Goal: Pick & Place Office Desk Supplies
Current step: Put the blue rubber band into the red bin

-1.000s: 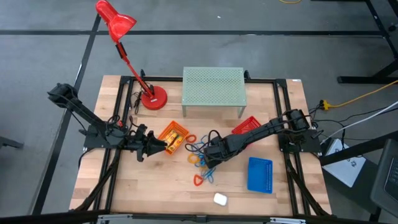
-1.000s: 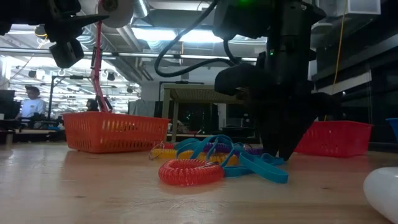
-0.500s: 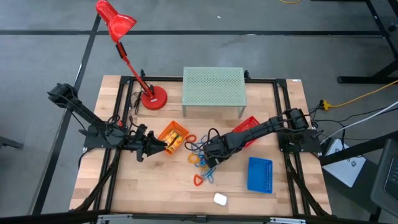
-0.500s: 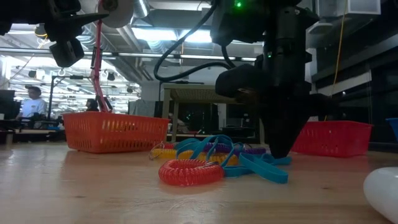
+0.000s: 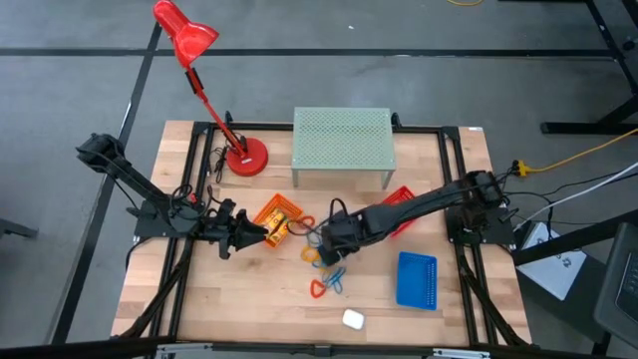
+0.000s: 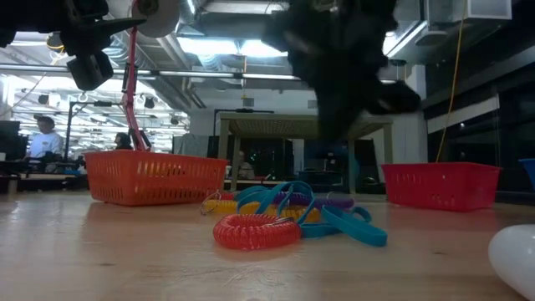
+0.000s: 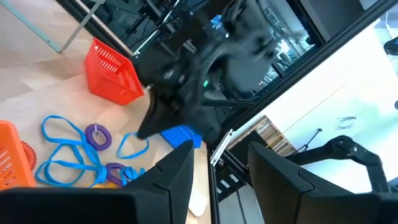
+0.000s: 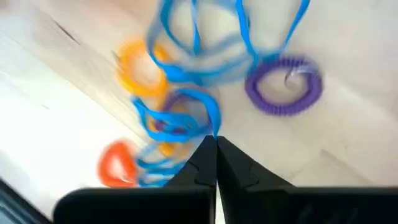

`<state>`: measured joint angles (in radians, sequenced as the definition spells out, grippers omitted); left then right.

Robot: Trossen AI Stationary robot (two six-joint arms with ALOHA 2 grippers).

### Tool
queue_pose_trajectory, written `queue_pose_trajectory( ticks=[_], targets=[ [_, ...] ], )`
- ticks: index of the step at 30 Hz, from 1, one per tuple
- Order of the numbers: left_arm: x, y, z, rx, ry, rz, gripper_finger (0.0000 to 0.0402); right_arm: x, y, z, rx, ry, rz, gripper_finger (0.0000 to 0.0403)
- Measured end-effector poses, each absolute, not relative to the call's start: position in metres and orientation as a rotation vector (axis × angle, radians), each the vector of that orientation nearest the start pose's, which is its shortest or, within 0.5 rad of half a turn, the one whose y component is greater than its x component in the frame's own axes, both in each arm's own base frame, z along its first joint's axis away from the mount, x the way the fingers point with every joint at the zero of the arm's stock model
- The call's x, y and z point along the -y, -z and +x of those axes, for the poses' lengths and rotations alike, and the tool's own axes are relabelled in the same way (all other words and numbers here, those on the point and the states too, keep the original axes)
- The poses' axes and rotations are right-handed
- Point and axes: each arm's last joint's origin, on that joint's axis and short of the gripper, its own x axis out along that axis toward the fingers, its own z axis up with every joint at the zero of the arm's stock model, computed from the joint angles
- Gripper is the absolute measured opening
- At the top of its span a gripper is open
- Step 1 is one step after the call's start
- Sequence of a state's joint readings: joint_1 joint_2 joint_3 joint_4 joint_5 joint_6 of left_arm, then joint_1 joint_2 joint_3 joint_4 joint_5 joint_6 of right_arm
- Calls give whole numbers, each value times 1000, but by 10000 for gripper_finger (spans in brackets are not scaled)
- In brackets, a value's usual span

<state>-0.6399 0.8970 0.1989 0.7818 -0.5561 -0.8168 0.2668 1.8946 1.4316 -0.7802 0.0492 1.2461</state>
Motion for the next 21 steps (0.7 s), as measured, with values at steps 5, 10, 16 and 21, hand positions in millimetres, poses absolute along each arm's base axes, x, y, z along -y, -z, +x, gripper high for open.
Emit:
queue_pose_trajectory(
  ticks=[5,10,16,21],
  targets=[
    [91,-206,148,33,106,-863,148,-95,-255,364,-1023,591,865,1],
    [91,-206,148,34,106,-863,148,-88,-276,343,-1075,681,786,0],
    [91,-206,148,34,106,-864,148,-75,-286,306,-1240,883,644,0],
    [91,-206,148,34,106,-872,148,-65,-292,296,-1269,937,612,0]
  ],
)
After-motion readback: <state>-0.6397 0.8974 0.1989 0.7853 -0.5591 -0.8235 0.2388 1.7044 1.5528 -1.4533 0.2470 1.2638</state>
